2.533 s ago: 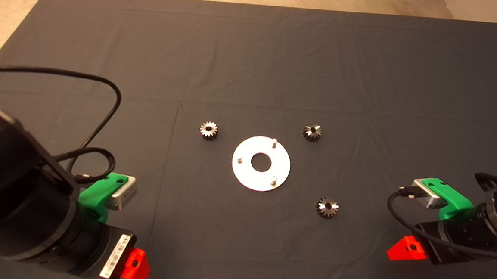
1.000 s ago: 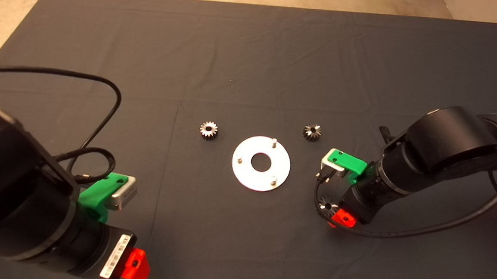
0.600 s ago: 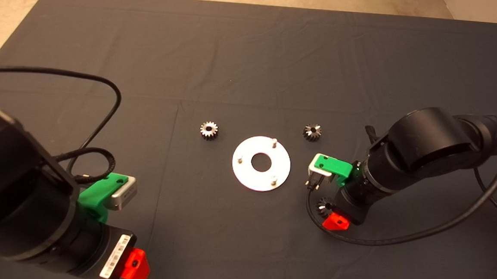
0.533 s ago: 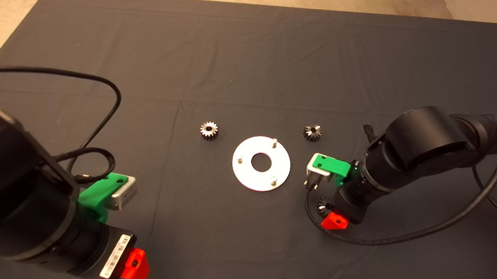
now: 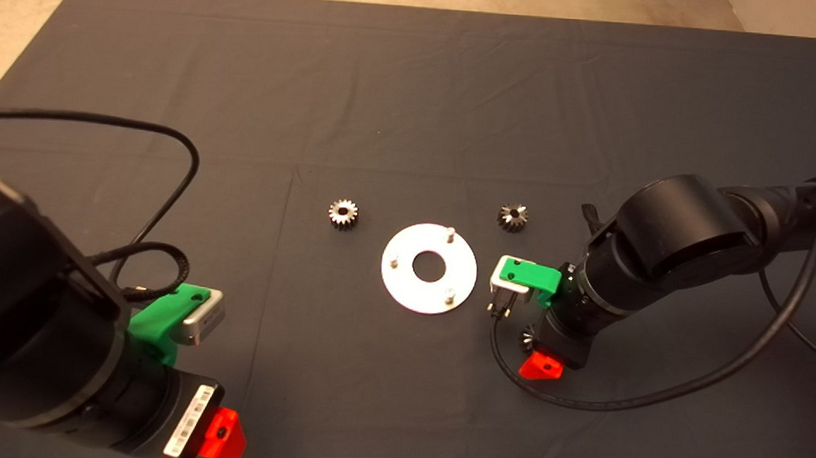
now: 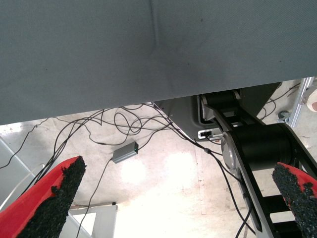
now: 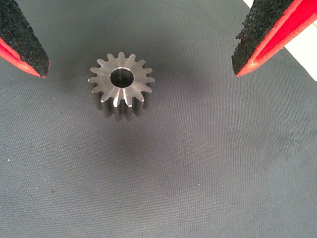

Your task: Install three planetary gears onto the carrier pins

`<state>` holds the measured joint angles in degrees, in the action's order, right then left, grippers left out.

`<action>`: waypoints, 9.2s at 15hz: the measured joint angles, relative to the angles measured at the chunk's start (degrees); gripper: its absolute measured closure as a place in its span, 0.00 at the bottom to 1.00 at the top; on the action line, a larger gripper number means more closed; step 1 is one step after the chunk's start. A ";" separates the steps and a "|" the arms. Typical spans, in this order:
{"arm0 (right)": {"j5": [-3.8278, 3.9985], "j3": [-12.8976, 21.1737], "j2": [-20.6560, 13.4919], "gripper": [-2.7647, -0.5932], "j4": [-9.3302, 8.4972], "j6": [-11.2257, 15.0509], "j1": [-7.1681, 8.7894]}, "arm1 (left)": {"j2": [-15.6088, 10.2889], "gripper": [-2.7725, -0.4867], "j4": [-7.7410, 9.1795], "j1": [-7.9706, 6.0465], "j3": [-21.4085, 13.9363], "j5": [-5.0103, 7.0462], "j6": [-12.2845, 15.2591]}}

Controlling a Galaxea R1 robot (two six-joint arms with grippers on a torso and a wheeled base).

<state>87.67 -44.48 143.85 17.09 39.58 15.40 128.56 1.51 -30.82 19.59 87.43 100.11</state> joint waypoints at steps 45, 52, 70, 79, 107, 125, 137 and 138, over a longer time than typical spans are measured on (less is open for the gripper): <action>-0.02 -4.46 -1.11 0.36 2.47 -3.56 -4.11 | 0.03 0.01 0.06 0.00 -0.02 0.00 0.00; 0.00 -4.44 0.15 0.43 2.50 -3.56 -4.13 | 0.02 0.01 0.17 0.00 -0.20 0.00 -0.01; 0.26 -4.44 0.12 0.64 3.06 -3.56 -5.67 | 0.16 0.01 0.17 0.00 -0.20 0.02 -0.05; 0.22 -3.52 0.00 0.69 3.08 -3.58 -6.03 | 0.18 0.01 0.17 0.00 -0.20 0.00 -0.05; 0.17 -1.64 -0.96 0.73 4.43 -4.28 -7.05 | 0.18 0.01 0.17 0.00 -0.20 0.00 -0.05; -0.30 -0.22 -1.79 0.77 6.06 -4.78 -7.61 | 0.18 0.01 0.17 0.00 -0.20 0.01 -0.05; 0.20 0.61 0.52 0.78 5.89 -3.54 -4.39 | 0.18 0.01 0.17 0.00 -0.21 0.02 -0.06; 0.22 0.61 0.87 0.78 5.89 -3.54 -4.29 | 0.18 0.01 0.17 0.00 -0.22 0.02 -0.06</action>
<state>87.89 -43.87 144.71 22.98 36.05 11.11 128.74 1.68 -30.82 19.37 87.46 100.05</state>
